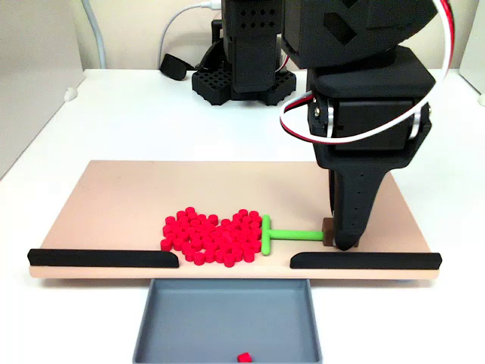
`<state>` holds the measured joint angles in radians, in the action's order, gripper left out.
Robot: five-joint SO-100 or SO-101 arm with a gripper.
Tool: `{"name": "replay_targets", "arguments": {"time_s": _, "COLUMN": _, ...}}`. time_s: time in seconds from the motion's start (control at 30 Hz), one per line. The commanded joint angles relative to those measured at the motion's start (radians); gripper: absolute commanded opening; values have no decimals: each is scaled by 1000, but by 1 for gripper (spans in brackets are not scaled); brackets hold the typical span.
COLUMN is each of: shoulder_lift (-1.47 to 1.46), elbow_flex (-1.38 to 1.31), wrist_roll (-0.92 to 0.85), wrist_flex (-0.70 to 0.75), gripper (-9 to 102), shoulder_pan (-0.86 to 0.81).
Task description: Gather the left side granules
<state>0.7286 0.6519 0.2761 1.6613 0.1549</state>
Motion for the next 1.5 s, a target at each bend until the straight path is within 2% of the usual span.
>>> {"name": "replay_targets", "arguments": {"time_s": 0.0, "shoulder_lift": -8, "elbow_flex": 9, "wrist_roll": -12, "wrist_flex": -6, "gripper": 0, "shoulder_pan": -17}}
{"name": "replay_targets", "arguments": {"time_s": 0.47, "shoulder_lift": 17, "elbow_flex": 9, "wrist_roll": -15, "wrist_flex": 9, "gripper": 0, "shoulder_pan": 2}}
{"name": "replay_targets", "arguments": {"time_s": 1.03, "shoulder_lift": 212, "elbow_flex": 28, "wrist_roll": 23, "wrist_flex": 61, "gripper": 0, "shoulder_pan": 199}}
{"name": "replay_targets", "arguments": {"time_s": 1.13, "shoulder_lift": 353, "elbow_flex": 160, "wrist_roll": -55, "wrist_flex": 61, "gripper": 0, "shoulder_pan": 230}}
{"name": "replay_targets", "arguments": {"time_s": 1.3, "shoulder_lift": 652, "elbow_flex": 413, "wrist_roll": -285, "wrist_flex": 61, "gripper": 0, "shoulder_pan": 253}}
{"name": "replay_targets", "arguments": {"time_s": 1.47, "shoulder_lift": 925, "elbow_flex": 666, "wrist_roll": -638, "wrist_flex": 61, "gripper": 0, "shoulder_pan": 229}}
